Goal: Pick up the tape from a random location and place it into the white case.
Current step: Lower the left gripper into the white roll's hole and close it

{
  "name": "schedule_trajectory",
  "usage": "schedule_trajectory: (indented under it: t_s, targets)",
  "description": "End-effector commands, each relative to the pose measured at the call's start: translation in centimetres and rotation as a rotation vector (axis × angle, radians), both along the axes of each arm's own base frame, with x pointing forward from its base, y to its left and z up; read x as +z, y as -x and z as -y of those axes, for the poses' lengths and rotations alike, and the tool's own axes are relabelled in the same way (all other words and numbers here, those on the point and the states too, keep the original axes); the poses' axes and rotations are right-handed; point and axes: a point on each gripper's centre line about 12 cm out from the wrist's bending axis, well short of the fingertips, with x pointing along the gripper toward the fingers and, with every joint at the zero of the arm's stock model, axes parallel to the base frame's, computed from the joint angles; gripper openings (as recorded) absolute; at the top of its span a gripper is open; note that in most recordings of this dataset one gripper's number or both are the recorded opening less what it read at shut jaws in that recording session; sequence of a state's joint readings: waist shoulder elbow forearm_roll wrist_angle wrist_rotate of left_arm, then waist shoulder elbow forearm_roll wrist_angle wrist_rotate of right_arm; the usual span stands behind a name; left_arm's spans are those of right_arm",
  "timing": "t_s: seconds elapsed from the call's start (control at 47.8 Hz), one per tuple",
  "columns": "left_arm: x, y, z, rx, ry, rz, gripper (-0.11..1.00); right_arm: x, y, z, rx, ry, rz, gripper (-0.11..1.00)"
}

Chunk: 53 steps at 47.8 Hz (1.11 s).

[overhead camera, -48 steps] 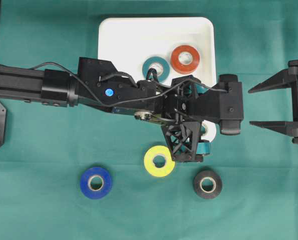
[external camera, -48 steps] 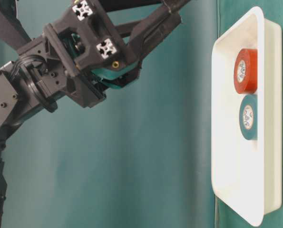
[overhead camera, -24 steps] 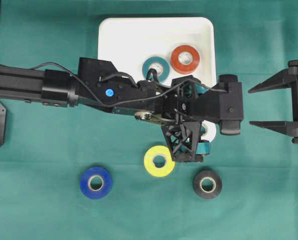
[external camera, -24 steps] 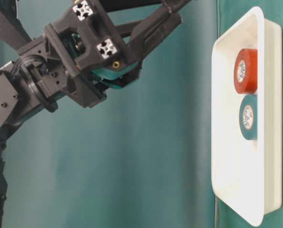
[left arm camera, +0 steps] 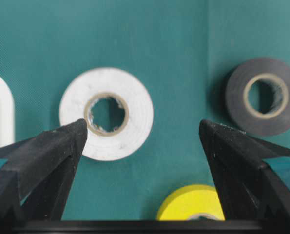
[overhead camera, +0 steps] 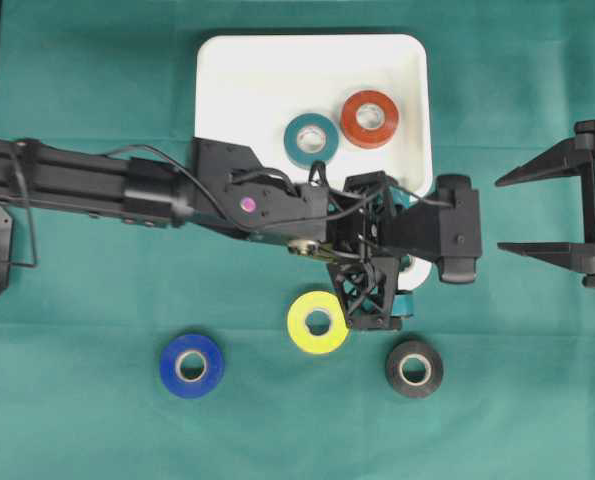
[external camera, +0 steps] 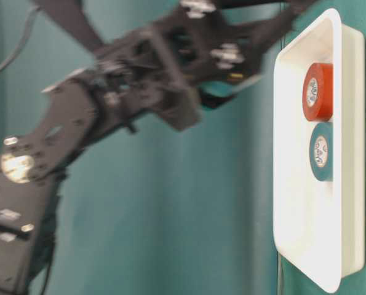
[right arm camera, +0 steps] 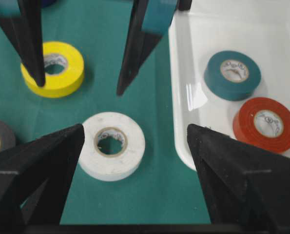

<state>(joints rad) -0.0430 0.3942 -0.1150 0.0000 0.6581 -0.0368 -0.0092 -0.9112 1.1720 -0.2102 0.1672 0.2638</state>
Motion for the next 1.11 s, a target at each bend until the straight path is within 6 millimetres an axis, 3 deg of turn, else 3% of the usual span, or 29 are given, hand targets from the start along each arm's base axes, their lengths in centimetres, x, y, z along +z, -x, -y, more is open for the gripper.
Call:
schedule_trajectory:
  t_s: [0.0,0.669,1.087]
  targets:
    - [0.4,-0.4,-0.2,0.003,-0.001,0.034,0.97,0.6,-0.3,0.0,0.0,0.003,0.012,0.85]
    - [-7.8,-1.5,-1.2,0.023,-0.003,-0.032,0.97,0.2,-0.4,0.1,-0.003,0.003,-0.002,0.85]
    - [-9.3,-1.5,-0.9,0.019,-0.001,-0.048,0.97,0.2,-0.4,0.4,-0.016,0.006,-0.002,0.85]
